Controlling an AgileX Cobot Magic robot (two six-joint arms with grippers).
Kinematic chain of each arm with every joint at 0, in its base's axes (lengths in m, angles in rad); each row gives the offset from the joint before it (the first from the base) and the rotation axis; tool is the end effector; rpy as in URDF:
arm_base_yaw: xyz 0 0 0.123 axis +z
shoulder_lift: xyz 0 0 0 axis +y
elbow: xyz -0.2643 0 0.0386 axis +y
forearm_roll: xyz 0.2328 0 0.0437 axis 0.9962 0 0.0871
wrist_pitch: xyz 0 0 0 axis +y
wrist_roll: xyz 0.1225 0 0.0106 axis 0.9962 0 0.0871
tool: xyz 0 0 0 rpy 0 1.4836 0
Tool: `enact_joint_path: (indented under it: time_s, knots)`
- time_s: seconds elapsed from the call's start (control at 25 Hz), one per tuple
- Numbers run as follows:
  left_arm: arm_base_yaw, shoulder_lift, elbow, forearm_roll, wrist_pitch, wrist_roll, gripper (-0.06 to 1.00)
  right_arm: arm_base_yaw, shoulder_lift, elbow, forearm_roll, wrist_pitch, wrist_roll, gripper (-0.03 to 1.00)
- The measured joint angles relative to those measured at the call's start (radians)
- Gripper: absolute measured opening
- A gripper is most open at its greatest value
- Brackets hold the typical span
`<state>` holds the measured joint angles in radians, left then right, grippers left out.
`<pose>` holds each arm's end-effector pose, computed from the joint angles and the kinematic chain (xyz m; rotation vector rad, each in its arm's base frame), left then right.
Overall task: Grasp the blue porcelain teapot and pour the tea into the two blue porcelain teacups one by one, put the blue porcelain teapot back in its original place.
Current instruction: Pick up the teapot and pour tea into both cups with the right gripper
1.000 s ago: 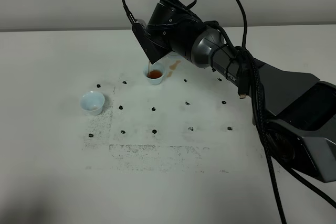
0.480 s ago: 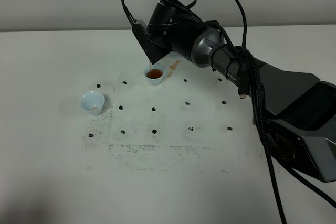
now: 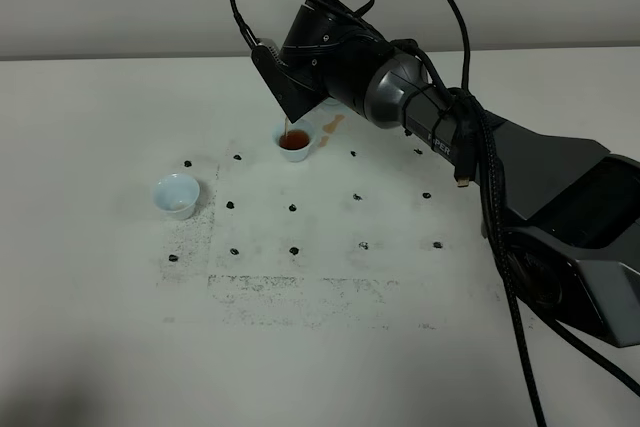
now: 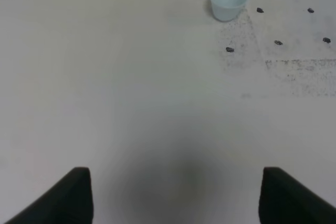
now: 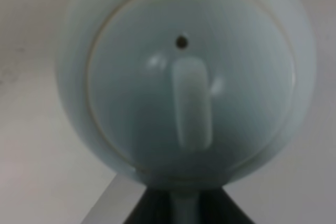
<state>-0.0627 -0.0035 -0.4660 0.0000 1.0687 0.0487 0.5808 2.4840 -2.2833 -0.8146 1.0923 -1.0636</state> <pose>0.0305 -0.0019 0.2446 0.1160 2.0796 -0.0085 0.4760 0.2174 0.1696 -2.2255 1.5932 -1.2260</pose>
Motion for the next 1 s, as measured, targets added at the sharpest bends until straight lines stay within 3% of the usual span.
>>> enact_joint_path:
  time_s: [1.0]
  knots:
    - [0.000,0.000,0.000,0.000,0.000,0.001,0.66,-0.001,0.000,0.000,0.043,0.000,0.018,0.09]
